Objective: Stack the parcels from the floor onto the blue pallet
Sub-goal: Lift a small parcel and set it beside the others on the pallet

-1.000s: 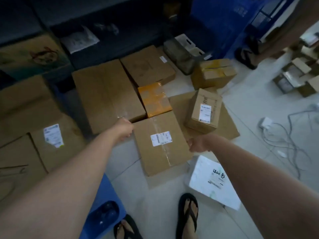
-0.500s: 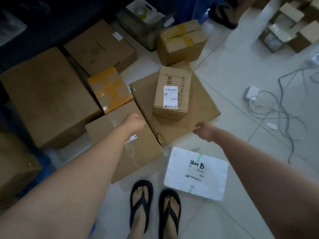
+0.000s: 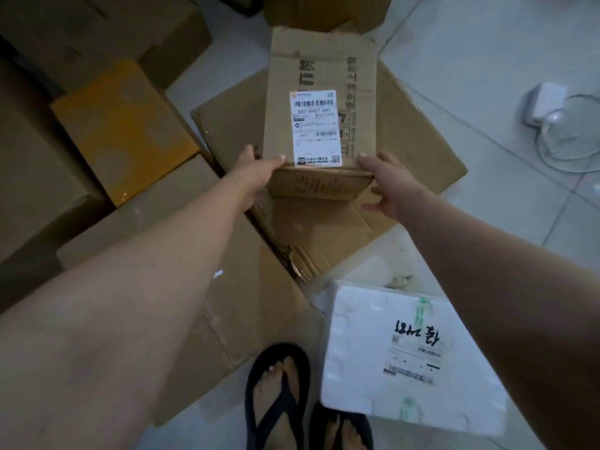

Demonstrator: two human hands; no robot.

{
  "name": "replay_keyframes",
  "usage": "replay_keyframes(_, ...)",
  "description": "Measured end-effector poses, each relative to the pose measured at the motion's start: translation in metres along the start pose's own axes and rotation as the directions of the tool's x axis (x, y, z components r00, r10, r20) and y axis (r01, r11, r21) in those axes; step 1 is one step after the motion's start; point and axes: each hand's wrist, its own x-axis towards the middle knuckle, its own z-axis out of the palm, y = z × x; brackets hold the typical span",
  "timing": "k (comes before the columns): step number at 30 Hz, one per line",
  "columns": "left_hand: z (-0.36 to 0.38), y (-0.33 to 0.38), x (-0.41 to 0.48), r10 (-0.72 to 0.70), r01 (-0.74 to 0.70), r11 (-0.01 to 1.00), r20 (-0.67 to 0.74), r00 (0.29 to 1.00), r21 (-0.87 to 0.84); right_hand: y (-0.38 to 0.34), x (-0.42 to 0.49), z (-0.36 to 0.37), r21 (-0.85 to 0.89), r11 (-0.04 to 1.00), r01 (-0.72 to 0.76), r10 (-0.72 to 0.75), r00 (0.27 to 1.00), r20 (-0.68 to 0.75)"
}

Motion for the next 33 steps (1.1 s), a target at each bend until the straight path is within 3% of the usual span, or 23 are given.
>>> replay_keyframes(5,0.006,0.004,-0.019,-0.076,0.086,0.985,0.076,0.994,-0.150,0.001,-0.019,-0.001,0.174,0.984,0.026,-0.039,0.997,0.069)
replay_keyframes(13,-0.052,0.057,-0.162,-0.037,0.036,0.967,-0.001,0.999,-0.252,-0.056,-0.177,-0.009,0.095,0.994,0.059,-0.065,0.996,0.063)
replay_keyframes(19,-0.137,0.063,-0.291,-0.064,0.026,0.960,-0.130,0.989,-0.279,-0.102,-0.305,0.022,0.018,0.999,0.037,-0.039,0.986,0.161)
replay_keyframes(25,-0.217,0.005,-0.384,-0.148,0.015,0.890,-0.258,0.955,-0.455,-0.086,-0.384,0.108,-0.078,0.996,0.035,-0.008,0.947,0.321)
replay_keyframes(33,-0.300,-0.137,-0.455,-0.306,0.073,0.852,-0.380,0.873,-0.518,0.037,-0.440,0.226,-0.275,0.961,-0.034,0.133,0.926,0.353)
